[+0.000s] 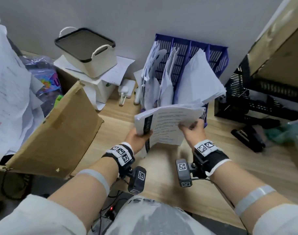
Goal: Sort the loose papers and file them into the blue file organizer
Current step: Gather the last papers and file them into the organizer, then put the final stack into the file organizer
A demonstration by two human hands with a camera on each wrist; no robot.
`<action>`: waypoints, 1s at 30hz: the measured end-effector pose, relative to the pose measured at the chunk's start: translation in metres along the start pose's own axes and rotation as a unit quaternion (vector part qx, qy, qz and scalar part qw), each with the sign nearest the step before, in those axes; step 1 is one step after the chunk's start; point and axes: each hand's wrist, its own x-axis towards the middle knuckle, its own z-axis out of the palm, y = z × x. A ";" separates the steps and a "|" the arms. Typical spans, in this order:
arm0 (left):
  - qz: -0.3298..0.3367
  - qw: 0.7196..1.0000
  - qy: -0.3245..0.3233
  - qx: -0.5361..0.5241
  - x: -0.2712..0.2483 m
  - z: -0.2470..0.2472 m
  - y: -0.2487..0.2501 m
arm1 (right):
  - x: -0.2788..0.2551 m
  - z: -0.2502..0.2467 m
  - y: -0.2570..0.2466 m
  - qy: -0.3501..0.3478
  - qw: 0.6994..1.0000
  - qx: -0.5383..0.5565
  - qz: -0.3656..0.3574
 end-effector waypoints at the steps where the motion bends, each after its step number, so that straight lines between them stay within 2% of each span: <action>1: 0.012 1.000 0.000 0.026 0.001 0.007 0.007 | 0.000 -0.005 0.004 0.026 0.999 -0.044 0.004; 2: 0.024 0.998 -0.002 0.058 0.004 0.015 0.012 | -0.003 -0.010 0.006 0.024 0.998 -0.054 0.021; 4: 0.057 0.992 -0.014 0.116 0.011 0.030 0.024 | -0.011 -0.019 0.002 -0.064 0.996 -0.002 0.057; 6: 0.098 0.982 -0.026 0.156 0.014 0.046 0.040 | -0.026 -0.025 -0.010 -0.149 0.987 0.042 0.039; 7: 0.126 0.976 -0.037 0.174 0.016 0.058 0.048 | -0.029 -0.029 -0.017 -0.153 0.987 0.046 0.016; 9: 0.201 0.956 -0.078 0.199 0.012 0.078 0.066 | -0.038 -0.036 -0.036 -0.146 0.987 0.046 -0.037; 11: 0.267 0.936 -0.126 0.191 0.013 0.097 0.080 | -0.045 -0.047 -0.052 -0.131 0.989 0.024 -0.061; 13: 0.279 0.926 -0.158 0.197 0.017 0.112 0.093 | -0.045 -0.064 -0.059 -0.082 0.995 0.011 -0.052; 16: 0.340 0.895 -0.191 0.216 0.027 0.134 0.103 | -0.033 -0.090 -0.059 0.031 0.999 -0.018 -0.030; 18: 0.320 0.895 -0.246 0.192 0.032 0.147 0.105 | -0.024 -0.109 -0.057 0.099 0.995 -0.020 -0.010; 19: 0.280 0.901 -0.283 0.172 0.036 0.152 0.106 | -0.022 -0.118 -0.059 0.118 0.992 -0.040 -0.007; 21: 0.192 0.906 -0.356 0.129 0.044 0.161 0.106 | -0.017 -0.135 -0.062 0.118 0.991 -0.066 -0.017; 22: 0.168 0.907 -0.366 0.121 0.052 0.165 0.102 | -0.014 -0.142 -0.063 0.111 0.990 -0.078 -0.026; 23: 0.153 0.911 -0.360 0.135 0.059 0.166 0.100 | -0.014 -0.147 -0.068 0.103 0.990 -0.090 -0.032; 25: 0.134 0.922 -0.297 0.209 0.074 0.166 0.096 | -0.010 -0.155 -0.075 0.090 0.990 -0.097 -0.052; 28: 0.173 0.913 -0.212 0.302 0.087 0.156 0.089 | -0.007 -0.159 -0.090 0.075 0.991 -0.078 -0.084; 30: 0.181 0.924 -0.148 0.301 0.086 0.149 0.086 | -0.006 -0.159 -0.102 0.052 0.991 -0.066 -0.106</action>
